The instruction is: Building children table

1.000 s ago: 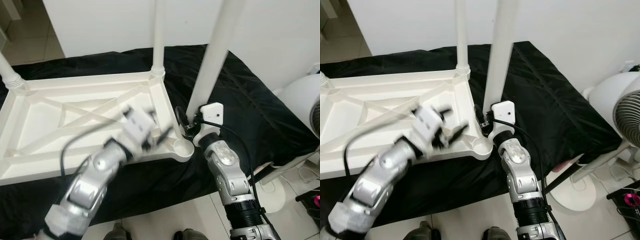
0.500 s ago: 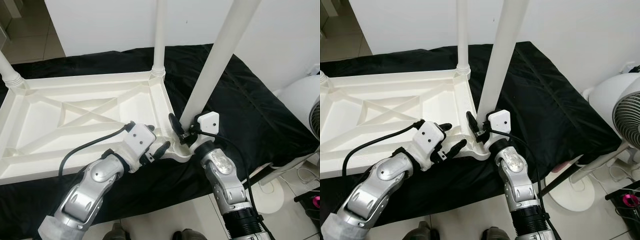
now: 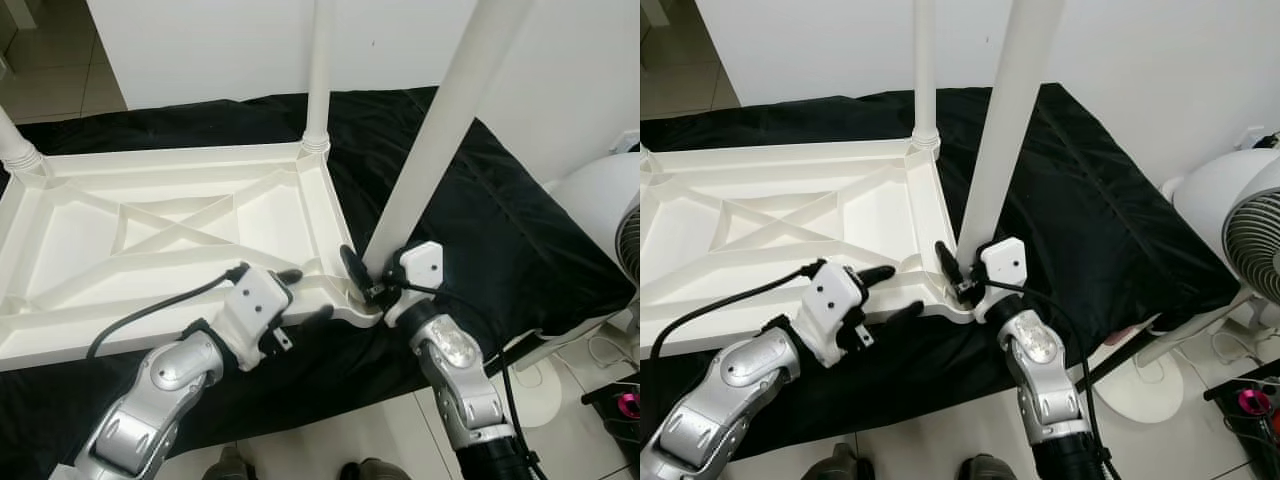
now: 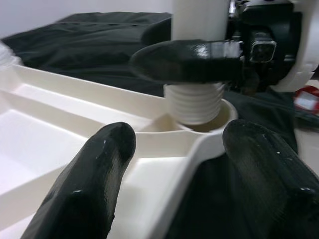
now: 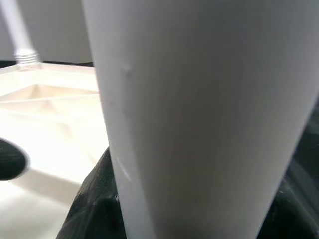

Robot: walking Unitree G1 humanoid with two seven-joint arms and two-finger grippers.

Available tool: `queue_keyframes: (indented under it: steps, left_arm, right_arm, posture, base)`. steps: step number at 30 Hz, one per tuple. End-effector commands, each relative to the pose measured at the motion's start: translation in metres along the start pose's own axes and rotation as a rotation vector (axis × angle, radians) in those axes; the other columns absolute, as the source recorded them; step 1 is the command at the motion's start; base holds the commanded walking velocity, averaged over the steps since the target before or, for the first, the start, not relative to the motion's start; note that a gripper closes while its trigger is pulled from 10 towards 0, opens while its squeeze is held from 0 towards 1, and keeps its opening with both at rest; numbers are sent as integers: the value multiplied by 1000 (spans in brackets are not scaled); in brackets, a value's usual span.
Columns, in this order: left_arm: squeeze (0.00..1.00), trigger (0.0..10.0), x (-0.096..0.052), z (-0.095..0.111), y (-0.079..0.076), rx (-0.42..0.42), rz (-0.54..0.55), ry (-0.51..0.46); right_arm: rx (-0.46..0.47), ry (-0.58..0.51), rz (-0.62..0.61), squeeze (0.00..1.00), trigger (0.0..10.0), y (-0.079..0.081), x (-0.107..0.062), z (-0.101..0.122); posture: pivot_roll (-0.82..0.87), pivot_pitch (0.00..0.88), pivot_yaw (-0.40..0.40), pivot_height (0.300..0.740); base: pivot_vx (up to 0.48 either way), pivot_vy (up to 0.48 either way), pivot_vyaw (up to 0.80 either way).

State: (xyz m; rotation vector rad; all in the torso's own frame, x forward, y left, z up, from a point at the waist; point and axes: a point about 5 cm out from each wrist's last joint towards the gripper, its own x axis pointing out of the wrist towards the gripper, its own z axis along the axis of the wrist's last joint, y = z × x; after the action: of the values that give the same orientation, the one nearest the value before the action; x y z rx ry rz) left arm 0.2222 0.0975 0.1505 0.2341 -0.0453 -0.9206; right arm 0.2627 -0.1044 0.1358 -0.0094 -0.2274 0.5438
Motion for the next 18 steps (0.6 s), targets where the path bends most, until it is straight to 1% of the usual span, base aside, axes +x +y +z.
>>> queue_keyframes:
  steps: [1,8,10,14,16,18]
  left_arm:
    - [0,10000,-1,1,-5,1,-53,-7]
    - [0,10000,-1,1,-5,8,-51,-8]
    - [0,10000,-1,2,-5,14,-50,-10]
    - [0,10000,-1,3,-5,16,-52,-11]
    - [0,10000,-1,4,-4,22,-51,-14]
    - [0,10000,-1,4,-4,23,-51,-16]
  right_arm:
    - [-14,27,43,0,10000,5,-4,-5]
    - [-32,43,76,0,10000,6,-6,-8]
    - [-54,66,109,0,10000,5,-10,-11]
    - [-61,77,122,0,10000,4,-12,-13]
    - [-102,111,164,0,10000,0,-19,-18]
    - [-116,121,180,0,10000,-1,-21,-20]
  posture:
    - [-18,46,-39,740]
    - [-17,41,-41,740]
    - [-4,31,-47,740]
    - [-4,32,-47,740]
    - [-1,28,-48,740]
    - [-1,28,-47,740]
  base:
    - [0,0,0]
    - [0,0,0]
    - [0,0,0]
    - [0,0,0]
    - [0,0,0]
    - [0,0,0]
